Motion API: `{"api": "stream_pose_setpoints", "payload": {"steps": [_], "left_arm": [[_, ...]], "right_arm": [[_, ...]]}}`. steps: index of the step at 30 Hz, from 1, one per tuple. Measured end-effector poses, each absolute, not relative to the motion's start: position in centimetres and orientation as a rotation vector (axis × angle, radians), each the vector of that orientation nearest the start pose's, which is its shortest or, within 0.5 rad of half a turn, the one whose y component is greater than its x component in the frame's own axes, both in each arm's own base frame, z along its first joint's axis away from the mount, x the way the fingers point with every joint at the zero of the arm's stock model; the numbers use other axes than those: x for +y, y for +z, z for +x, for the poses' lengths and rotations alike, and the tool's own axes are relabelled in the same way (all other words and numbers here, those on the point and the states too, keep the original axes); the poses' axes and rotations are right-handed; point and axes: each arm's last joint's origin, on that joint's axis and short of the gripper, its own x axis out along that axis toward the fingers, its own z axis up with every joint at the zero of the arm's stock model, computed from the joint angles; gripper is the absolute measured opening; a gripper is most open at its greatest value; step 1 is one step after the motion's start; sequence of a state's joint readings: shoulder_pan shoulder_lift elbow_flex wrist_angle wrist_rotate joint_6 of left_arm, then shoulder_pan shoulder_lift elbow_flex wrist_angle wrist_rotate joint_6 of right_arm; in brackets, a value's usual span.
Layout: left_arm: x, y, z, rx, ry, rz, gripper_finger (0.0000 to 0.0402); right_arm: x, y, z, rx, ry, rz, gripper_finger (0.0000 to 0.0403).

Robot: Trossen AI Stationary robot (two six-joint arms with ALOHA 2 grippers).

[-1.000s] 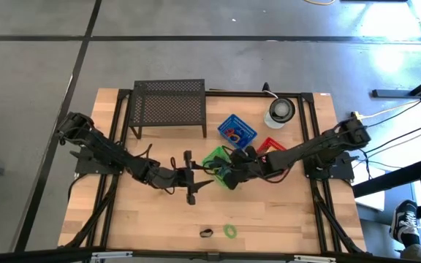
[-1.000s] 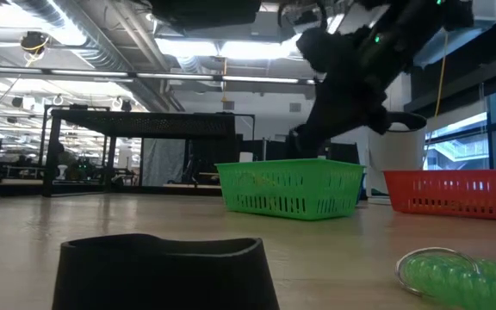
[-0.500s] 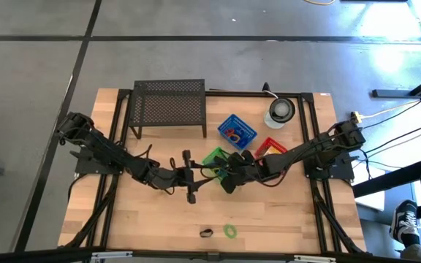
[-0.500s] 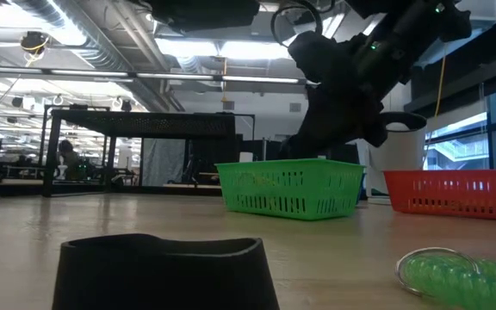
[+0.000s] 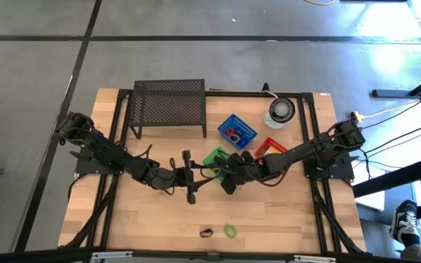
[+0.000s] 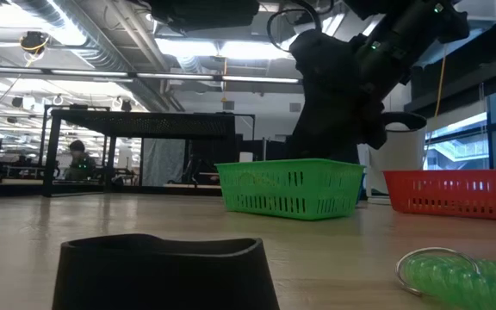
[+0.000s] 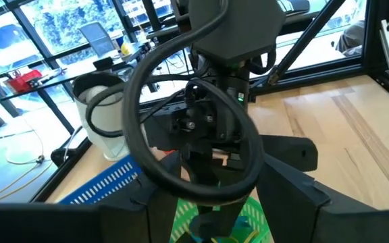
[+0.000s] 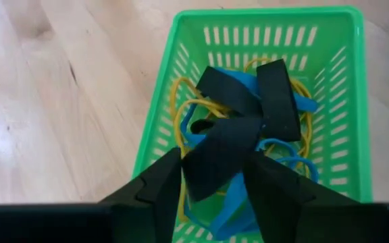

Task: Pick & Place Office Desk Supplies
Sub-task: Put the black rubber band into the green basket, then put the green spring keychain into the blue basket

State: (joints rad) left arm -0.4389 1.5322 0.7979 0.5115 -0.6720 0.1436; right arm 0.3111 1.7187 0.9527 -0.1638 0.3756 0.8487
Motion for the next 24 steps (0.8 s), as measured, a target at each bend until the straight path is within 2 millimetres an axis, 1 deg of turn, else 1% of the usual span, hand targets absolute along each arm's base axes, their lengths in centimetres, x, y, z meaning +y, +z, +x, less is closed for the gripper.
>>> {"api": "stream_pose_setpoints", "payload": {"steps": [4,8,15,19,24], "left_arm": [[-11.9,22.5,29.7,0.231,0.217,0.275,0.0182],[-11.9,22.3,29.6,0.252,0.215,0.289,0.0181],[-11.9,22.3,29.6,0.254,0.216,0.289,0.0180],[-11.9,22.2,29.6,0.260,0.215,0.293,0.0180],[-11.9,22.2,29.6,0.260,0.215,0.294,0.0180]], "right_arm": [[9.2,16.2,32.1,0.780,-0.415,0.482,0.0178],[9.2,16.6,32.0,0.788,-0.385,0.501,0.0187],[9.3,16.9,32.1,0.826,-0.257,0.456,0.0183],[9.4,17.0,32.2,0.829,-0.201,0.395,0.0183],[9.7,17.6,32.8,0.755,-0.131,0.345,0.0183]]}}
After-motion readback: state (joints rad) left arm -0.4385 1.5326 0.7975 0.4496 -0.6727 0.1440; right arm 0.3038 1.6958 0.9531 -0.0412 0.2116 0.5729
